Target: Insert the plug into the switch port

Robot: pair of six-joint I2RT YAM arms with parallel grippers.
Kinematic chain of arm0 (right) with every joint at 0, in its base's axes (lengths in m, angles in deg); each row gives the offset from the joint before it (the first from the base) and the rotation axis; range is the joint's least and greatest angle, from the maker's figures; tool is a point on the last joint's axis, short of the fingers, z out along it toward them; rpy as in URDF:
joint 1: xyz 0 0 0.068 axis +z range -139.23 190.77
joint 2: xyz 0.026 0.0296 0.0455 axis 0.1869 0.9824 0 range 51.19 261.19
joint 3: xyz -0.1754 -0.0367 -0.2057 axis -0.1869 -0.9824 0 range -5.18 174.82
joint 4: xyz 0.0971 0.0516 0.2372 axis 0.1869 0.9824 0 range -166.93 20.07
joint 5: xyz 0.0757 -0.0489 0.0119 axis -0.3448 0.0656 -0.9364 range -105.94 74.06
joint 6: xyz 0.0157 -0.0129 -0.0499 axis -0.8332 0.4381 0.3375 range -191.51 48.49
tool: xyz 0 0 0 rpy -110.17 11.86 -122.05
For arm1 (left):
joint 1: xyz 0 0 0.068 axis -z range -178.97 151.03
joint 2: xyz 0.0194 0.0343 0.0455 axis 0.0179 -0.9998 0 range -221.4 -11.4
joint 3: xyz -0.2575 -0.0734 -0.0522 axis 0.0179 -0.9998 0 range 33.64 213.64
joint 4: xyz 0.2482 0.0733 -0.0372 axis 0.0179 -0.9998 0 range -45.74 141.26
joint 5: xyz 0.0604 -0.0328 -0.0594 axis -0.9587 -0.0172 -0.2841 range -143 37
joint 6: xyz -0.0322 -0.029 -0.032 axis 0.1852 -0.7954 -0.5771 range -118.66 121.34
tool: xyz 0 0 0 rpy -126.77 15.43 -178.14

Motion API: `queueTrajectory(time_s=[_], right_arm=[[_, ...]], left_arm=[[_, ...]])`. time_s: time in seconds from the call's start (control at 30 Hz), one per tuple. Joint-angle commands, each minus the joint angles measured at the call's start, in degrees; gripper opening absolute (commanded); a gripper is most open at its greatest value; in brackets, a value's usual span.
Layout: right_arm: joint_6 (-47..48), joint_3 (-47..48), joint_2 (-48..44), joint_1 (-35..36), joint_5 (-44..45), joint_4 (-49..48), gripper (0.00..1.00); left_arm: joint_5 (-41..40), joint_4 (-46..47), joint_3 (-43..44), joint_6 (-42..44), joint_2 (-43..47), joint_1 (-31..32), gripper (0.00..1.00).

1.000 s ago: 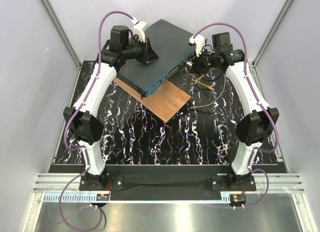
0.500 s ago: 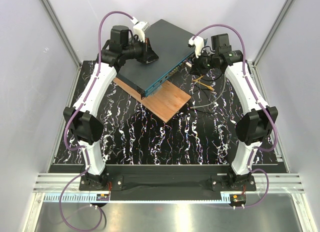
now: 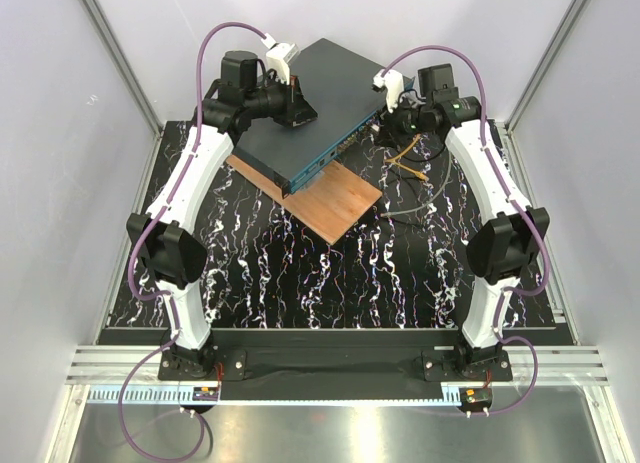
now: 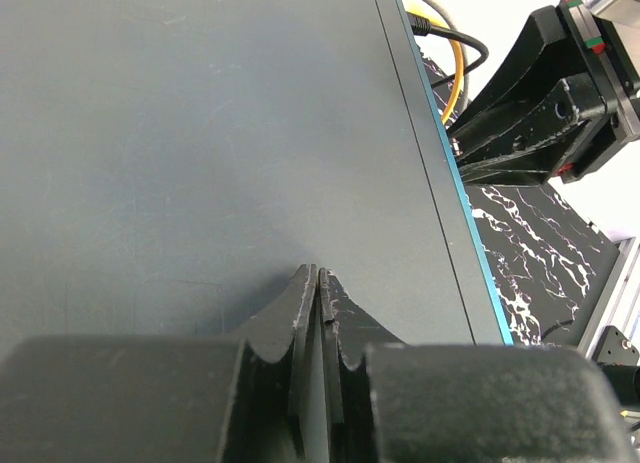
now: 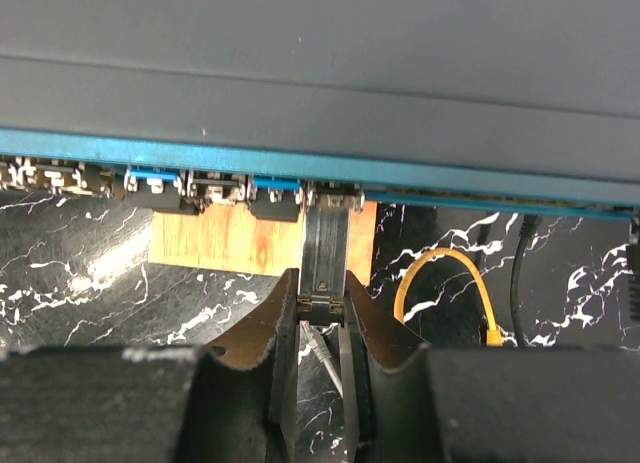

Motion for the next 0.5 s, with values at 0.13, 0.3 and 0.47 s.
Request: queueTrajectory(time_s=[0.13, 0.3, 0.47], right_arm=[[-0.7, 2.9, 0.2, 2.9, -2.0, -3.9, 0.0], [-2.4, 5.8, 1.8, 3.3, -0.8, -4.5, 0.0], [-3.3, 7.8, 2.9, 3.6, -0.6, -4.9, 0.0]], left_arm=[[1.1, 0.3, -0.2, -0.4, 0.5, -0.2, 0.1], [1.1, 0.4, -0.5, -0.4, 0.9, -0.3, 0.1], [0.9, 0.6, -1.3, -0.2, 1.4, -0.3, 0.1]])
